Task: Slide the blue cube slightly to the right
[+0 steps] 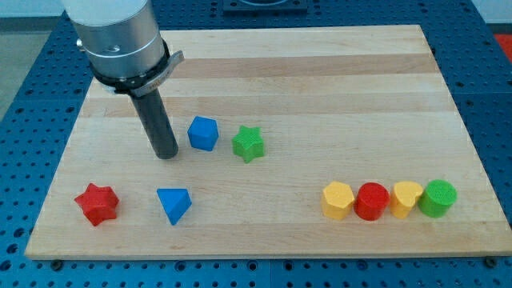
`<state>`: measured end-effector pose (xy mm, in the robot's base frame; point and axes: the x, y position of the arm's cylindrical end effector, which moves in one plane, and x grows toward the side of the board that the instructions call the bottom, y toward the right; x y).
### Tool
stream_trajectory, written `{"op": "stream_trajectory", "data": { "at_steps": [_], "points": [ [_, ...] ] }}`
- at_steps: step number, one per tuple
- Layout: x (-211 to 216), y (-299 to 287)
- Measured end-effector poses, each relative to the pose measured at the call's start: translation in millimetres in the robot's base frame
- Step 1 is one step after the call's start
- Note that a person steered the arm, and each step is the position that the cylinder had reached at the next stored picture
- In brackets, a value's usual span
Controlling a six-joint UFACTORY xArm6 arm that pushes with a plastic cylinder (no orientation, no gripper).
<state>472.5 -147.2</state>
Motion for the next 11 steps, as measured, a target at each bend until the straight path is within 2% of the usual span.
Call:
{"op": "stream_trajectory", "data": {
  "at_steps": [2,11],
  "points": [
    [-23,1],
    [-26,20]
  ]
}}
